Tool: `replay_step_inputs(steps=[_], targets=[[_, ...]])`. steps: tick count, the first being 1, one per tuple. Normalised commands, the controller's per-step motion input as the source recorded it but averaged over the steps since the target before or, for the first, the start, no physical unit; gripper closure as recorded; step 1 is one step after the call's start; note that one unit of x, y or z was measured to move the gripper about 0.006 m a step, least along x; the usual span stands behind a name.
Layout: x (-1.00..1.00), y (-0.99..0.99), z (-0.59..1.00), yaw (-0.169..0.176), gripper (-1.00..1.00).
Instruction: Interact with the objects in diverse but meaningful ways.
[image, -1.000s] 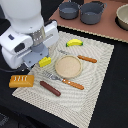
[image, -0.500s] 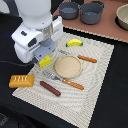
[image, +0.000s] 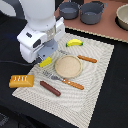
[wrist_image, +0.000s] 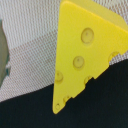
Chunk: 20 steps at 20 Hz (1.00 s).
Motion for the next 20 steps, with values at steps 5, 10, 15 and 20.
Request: replay_step_inputs(steps=[5,10,15,20], targets=[[-0.33,0.08,-0.06,-0.099,-1.00],[-0.27,0.29,-0.04,-0.029,-1.00],[-0.27,0.38,-0.13,0.000,-1.00],[-0.40,0.15,-0.25,0.000,-1.00]])
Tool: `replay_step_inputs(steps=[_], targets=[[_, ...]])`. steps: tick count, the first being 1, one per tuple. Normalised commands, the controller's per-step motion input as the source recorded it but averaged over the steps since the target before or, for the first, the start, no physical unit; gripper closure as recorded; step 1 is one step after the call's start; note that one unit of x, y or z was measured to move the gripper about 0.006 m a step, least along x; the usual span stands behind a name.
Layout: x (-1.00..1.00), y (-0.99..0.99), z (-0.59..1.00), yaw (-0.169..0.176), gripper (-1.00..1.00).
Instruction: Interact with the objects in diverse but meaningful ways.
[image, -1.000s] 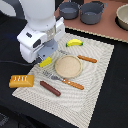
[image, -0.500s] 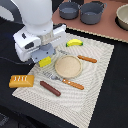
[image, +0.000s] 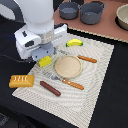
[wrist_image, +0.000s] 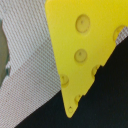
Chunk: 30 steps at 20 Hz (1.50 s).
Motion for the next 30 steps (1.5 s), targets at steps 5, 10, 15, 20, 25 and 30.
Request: replay_step_inputs(steps=[5,10,15,20,25,30], targets=[[-0.47,0.02,-0.29,0.000,-1.00],[-0.44,0.00,-0.31,-0.002,-1.00],[-0.38,0.01,-0.24,-0.003,-1.00],[-0.13,0.10,0.00,-0.003,1.00],[-0.12,0.11,0.01,-0.002,1.00],[-0.05,0.16,0.00,-0.005,1.00]])
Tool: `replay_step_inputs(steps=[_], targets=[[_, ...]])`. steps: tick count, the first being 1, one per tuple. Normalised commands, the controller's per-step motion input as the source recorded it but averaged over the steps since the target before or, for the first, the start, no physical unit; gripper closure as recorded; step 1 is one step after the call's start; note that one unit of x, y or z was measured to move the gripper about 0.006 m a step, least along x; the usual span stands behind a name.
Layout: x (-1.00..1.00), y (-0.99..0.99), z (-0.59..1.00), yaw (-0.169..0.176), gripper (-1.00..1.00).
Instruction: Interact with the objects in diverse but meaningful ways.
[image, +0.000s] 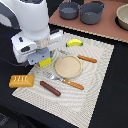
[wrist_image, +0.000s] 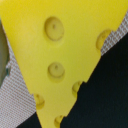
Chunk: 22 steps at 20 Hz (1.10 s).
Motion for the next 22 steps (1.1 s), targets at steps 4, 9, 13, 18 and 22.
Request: replay_step_inputs(steps=[4,9,13,18,22], targets=[[-0.01,0.21,0.00,-0.001,1.00],[0.00,0.25,-0.08,0.000,1.00],[0.01,0.28,-0.14,-0.002,1.00],[-0.22,0.28,0.66,-0.001,1.00],[-0.49,0.29,1.00,0.000,1.00]])
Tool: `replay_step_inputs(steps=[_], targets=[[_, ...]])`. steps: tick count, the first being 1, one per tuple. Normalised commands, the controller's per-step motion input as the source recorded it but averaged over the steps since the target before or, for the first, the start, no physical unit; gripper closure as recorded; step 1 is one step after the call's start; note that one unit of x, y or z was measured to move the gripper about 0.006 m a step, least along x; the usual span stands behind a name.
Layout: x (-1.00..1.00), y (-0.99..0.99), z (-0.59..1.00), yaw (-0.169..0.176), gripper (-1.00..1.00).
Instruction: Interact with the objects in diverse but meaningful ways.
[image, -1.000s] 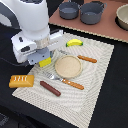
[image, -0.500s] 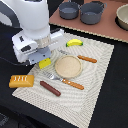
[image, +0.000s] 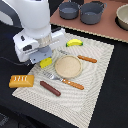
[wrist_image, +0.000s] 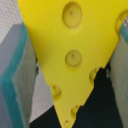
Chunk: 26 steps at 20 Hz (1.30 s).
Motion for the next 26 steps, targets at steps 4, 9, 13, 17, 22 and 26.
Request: replay_step_inputs(steps=[4,9,13,17,22,26], targets=[[-0.47,0.31,1.00,0.000,1.00],[-0.61,0.24,0.69,0.006,1.00],[-0.89,0.15,0.06,0.029,1.00],[-0.96,0.07,-0.30,0.037,1.00],[-0.66,-0.01,-0.49,0.020,1.00],[0.00,0.00,-0.17,0.000,1.00]])
